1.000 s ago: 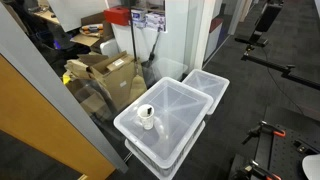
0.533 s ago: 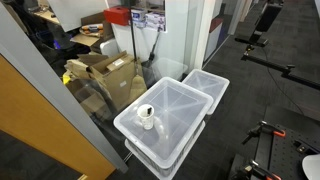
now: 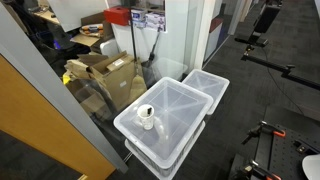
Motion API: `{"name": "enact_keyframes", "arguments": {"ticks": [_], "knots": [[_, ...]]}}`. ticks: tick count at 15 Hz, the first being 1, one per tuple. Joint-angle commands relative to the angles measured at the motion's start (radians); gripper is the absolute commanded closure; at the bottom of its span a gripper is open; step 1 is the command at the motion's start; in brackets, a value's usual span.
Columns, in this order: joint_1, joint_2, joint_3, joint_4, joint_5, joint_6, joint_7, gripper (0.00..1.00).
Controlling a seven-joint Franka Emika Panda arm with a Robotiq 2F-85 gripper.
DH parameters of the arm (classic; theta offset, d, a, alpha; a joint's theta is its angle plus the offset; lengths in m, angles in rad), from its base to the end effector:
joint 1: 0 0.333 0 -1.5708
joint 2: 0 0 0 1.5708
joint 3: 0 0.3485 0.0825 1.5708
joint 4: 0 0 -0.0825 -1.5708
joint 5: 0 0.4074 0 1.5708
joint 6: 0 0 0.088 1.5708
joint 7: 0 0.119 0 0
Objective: Put the marker in the cup on the clear surface
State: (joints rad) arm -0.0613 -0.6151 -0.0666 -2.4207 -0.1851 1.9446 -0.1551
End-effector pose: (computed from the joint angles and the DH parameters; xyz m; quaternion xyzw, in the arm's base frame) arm 0.3807 -0.0670 0.5452 0.9941 0.0460 0.0592 0.0778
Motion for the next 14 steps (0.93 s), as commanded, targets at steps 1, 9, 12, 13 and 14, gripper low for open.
{"name": "enact_keyframes", "arguments": {"ticks": [1,9,12,13,14], "knots": [[0.02,0.032,0.003,0.023,-0.007,0.049,-0.011,0.0],[0.058,0.133,-0.025,0.027,0.006,0.284,-0.124,0.0],[0.075,0.188,-0.04,0.029,0.022,0.38,-0.191,0.0],[0.079,0.206,-0.044,0.03,0.029,0.409,-0.212,0.0],[0.09,0.222,-0.053,0.03,0.045,0.435,-0.239,0.0]]}}
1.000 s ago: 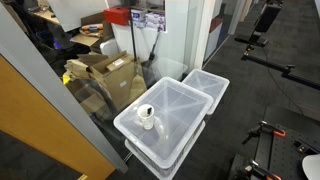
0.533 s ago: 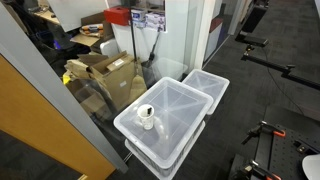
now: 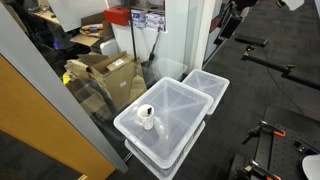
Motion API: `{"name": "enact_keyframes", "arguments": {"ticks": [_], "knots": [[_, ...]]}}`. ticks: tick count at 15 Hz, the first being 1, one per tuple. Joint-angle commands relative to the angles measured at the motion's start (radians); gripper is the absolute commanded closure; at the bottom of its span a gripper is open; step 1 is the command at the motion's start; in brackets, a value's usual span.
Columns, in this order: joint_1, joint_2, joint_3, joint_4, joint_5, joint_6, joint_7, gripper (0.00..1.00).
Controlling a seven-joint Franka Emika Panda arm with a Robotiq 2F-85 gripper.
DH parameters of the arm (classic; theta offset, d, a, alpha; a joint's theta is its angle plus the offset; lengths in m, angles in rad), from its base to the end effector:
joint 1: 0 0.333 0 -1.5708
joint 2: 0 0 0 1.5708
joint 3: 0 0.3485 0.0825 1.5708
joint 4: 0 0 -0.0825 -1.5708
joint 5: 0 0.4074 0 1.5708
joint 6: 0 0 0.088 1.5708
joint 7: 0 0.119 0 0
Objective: Put the marker in the cup on the clear surface
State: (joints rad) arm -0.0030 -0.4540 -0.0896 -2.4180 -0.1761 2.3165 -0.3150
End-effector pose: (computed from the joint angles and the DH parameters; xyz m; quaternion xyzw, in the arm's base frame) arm 0.4508 -0.0500 0.5205 0.9704 0.1571 0.1605 0.0883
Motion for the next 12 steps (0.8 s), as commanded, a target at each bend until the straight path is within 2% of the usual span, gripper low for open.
{"name": "enact_keyframes", "arguments": {"ticks": [1,12], "knots": [[0.039,0.079,-0.034,0.028,0.048,0.091,-0.098,0.0],[0.107,0.254,-0.05,0.048,0.239,0.306,-0.269,0.0]]}}
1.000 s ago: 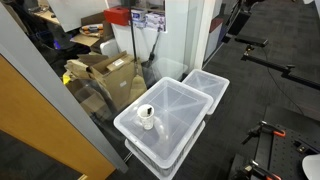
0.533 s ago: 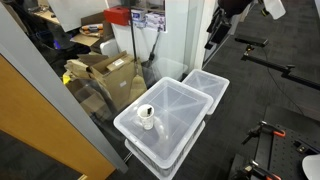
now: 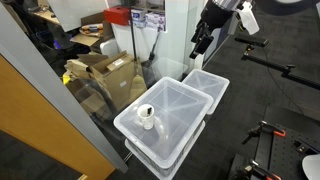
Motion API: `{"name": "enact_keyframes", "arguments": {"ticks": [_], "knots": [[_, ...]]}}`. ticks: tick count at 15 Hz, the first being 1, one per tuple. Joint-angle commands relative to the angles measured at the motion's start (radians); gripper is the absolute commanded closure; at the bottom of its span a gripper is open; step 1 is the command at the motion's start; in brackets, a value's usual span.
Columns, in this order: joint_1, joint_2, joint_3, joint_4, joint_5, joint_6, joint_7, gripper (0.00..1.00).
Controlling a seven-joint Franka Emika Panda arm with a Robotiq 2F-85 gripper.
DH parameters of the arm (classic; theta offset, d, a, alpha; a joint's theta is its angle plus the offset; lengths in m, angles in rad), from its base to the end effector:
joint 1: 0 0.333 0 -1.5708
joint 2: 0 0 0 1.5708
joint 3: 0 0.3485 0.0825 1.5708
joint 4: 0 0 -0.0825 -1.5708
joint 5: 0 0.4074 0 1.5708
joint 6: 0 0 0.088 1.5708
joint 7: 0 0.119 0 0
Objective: Put the marker in the cup on the clear surface
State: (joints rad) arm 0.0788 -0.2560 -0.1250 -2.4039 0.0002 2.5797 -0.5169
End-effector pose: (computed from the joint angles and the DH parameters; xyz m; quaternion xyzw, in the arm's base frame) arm 0.5074 -0.0256 0.4656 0.9503 0.2264 0.2093 0.0439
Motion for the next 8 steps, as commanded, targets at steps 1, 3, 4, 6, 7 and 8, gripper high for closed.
{"name": "enact_keyframes", "arguments": {"ticks": [1,3,4,6,7,8], "knots": [[0.028,0.073,-0.013,0.041,0.083,0.056,-0.083,0.0],[0.033,0.105,-0.009,0.057,0.126,0.069,-0.122,0.0],[0.031,0.12,-0.005,0.065,0.141,0.073,-0.139,0.0],[0.029,0.154,0.003,0.09,0.179,0.069,-0.181,0.0],[0.026,0.173,0.008,0.105,0.197,0.065,-0.206,0.0],[0.021,0.192,0.015,0.121,0.204,0.062,-0.221,0.0]]}}
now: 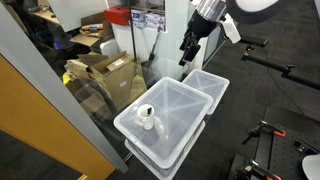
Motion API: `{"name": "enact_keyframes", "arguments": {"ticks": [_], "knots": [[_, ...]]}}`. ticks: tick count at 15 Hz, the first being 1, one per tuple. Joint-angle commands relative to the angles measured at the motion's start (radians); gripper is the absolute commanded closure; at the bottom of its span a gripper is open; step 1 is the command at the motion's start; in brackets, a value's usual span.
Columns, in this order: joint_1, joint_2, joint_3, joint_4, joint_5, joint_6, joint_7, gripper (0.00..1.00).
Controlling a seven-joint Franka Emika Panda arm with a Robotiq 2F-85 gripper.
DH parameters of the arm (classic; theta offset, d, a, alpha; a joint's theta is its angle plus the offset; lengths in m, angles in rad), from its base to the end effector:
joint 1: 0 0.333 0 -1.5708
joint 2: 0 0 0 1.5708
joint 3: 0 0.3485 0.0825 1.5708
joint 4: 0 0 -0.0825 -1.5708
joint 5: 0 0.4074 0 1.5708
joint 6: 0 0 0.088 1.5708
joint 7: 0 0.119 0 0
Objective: Put the marker in the cup on the clear surface
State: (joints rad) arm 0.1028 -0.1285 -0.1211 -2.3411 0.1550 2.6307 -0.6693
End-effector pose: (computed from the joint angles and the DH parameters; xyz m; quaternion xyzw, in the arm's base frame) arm 0.5414 -0.0139 0.4376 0.9428 0.2556 0.2137 0.0142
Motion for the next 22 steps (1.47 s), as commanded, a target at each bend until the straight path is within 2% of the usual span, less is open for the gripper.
{"name": "enact_keyframes", "arguments": {"ticks": [1,8,13,22], "knots": [[-0.009,0.084,0.018,0.073,0.054,0.012,-0.083,0.0],[-0.051,0.226,0.082,0.181,0.058,-0.001,-0.18,0.0],[-0.09,0.3,0.142,0.239,0.041,-0.022,-0.194,0.0],[-0.148,0.39,0.226,0.329,0.054,-0.138,-0.233,0.0]]}}
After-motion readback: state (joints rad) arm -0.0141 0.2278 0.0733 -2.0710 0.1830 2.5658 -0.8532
